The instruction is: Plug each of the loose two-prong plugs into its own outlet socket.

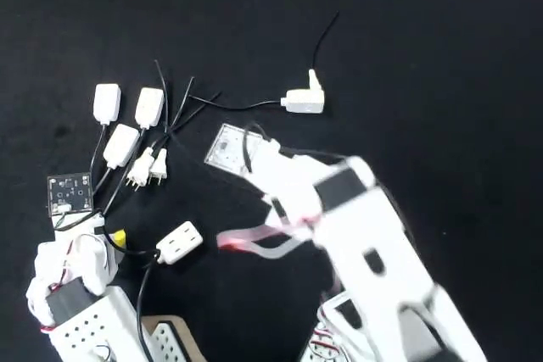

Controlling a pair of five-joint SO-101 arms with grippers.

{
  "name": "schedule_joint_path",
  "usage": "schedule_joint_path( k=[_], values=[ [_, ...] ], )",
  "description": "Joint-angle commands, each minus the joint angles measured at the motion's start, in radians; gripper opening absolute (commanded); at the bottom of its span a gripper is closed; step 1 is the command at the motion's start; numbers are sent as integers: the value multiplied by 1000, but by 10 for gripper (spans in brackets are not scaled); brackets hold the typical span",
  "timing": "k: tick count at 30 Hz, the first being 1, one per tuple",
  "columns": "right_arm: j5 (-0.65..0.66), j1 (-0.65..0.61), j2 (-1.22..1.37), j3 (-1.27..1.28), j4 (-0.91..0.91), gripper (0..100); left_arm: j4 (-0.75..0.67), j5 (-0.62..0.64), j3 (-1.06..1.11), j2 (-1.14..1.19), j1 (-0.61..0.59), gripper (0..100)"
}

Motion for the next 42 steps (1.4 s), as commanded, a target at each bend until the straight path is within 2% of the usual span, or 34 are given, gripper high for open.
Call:
schedule_joint_path(
  k=[1, 6, 11, 16, 18, 22, 27, 35, 42],
  values=[
    [-77, -51, -259, 45, -87, 11, -15, 0, -13, -5, 16, 310],
    [-127, -133, -466, 226, -296, 11, -17, 64, -139, -5, 119, 310],
    [-169, -210, -575, 426, -562, 11, -49, 270, -335, -5, 300, 310],
    [-264, -247, -648, 501, -786, 11, -129, 379, -298, -5, 496, 310],
    [-316, -247, -670, 499, -842, 11, -132, 381, -268, -5, 532, 312],
    [-509, -247, -680, 504, -945, 11, -123, 381, -245, -5, 572, 313],
    [-647, -247, -680, 506, -965, 11, -132, 385, -254, -6, 699, 314],
    [-710, -207, -691, 509, -872, 11, -258, 388, -266, -63, 891, 315],
    [-718, -210, -691, 509, -810, 11, -322, 390, -265, -63, 903, 311]
  ],
)
